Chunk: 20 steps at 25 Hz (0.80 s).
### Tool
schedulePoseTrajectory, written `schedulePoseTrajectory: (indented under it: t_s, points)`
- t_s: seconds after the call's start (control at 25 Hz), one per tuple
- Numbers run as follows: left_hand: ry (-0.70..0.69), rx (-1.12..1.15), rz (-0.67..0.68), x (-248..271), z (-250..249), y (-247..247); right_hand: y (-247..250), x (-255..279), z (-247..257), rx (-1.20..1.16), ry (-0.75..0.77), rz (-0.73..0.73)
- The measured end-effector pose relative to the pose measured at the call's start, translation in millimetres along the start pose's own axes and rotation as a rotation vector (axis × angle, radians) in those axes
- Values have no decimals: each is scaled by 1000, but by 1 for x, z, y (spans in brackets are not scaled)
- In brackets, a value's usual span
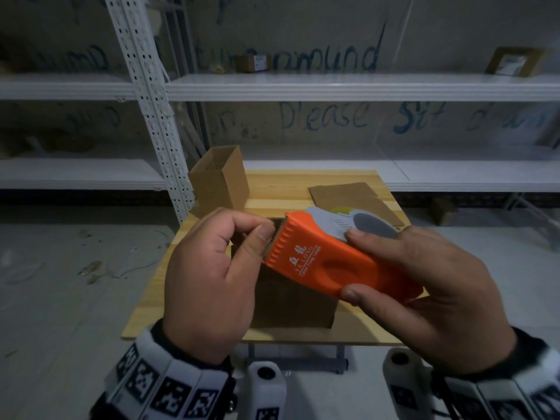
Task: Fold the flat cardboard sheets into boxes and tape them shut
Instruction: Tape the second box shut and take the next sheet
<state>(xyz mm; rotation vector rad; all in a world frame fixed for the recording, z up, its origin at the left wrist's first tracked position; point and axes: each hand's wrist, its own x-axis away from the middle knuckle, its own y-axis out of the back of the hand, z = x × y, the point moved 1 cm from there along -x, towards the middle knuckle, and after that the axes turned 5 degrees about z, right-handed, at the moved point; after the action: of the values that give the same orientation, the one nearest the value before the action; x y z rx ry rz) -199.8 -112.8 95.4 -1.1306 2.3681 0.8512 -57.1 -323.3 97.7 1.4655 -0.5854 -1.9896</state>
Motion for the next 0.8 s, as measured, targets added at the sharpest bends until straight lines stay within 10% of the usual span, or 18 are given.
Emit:
schedulePoseTrajectory:
  t_s: [0.8]
  points:
    - [102, 41, -128, -14, 8, 31, 32, 8, -2, -61, -169, -27]
